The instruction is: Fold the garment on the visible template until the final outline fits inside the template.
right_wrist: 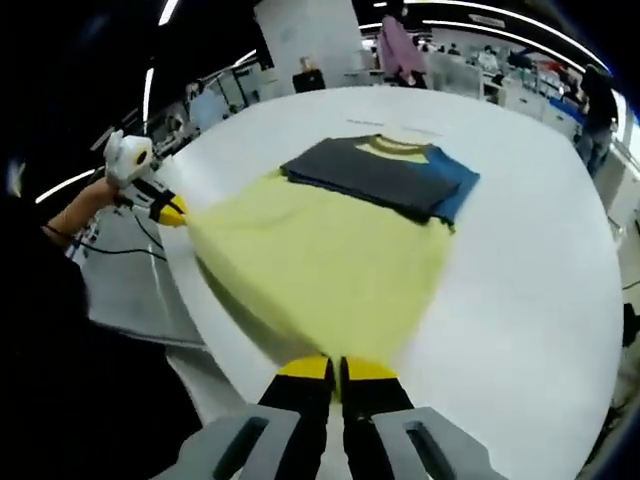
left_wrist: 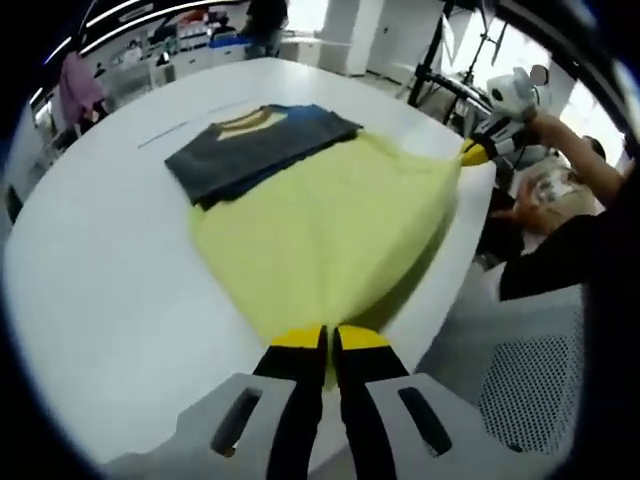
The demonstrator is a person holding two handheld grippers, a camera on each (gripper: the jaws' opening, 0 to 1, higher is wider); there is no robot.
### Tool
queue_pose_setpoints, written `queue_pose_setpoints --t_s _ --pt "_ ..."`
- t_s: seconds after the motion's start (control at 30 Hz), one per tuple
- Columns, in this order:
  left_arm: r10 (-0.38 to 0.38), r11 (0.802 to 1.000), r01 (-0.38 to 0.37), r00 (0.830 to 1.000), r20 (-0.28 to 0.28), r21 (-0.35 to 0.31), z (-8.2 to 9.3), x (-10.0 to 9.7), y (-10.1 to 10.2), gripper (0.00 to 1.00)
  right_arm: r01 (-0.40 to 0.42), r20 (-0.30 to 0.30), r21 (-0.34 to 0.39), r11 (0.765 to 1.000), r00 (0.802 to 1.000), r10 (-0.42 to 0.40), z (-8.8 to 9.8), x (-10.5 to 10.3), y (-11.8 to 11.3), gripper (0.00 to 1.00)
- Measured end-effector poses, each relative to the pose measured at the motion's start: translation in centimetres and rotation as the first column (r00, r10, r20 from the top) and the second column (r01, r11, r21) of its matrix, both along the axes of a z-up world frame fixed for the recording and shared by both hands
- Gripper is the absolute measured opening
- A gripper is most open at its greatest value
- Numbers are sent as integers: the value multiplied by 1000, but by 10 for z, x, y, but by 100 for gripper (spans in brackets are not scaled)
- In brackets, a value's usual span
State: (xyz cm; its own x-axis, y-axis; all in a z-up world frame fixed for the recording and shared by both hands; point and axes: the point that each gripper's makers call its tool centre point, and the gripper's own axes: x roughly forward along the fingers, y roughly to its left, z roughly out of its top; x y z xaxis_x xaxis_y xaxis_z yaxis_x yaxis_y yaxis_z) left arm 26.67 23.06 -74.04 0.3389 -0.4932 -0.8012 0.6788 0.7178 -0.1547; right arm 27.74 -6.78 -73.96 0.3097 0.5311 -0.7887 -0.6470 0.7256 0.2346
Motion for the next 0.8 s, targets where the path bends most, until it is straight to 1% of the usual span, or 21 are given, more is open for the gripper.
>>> queue_pose_setpoints --t_s 0.1,0.23,0.37,0.47,0.57,0.8 --pt "-19 1000 19 1000 0 9 9 -3 -1 1 -8 0 -10 1000 1000 8 6 -2 1 0" --pt "-26 1000 26 1000 -10 17 18 -6 0 1 -16 -6 -8 1000 1000 16 14 -5 1 0" --pt "-17 1000 17 999 -27 11 24 -8 3 1 -39 -6 -14 999 999 39 21 -9 4 0" --pt "-10 1000 11 999 -41 9 29 -10 4 1 -46 -18 -14 999 999 45 26 -12 6 0" --pt "-11 1000 12 999 -46 13 33 -12 5 1 -51 -24 -14 999 998 50 29 -13 7 0" --pt "-14 1000 15 998 -53 17 45 -14 6 1 -73 -28 -33 997 997 72 43 -17 9 0"
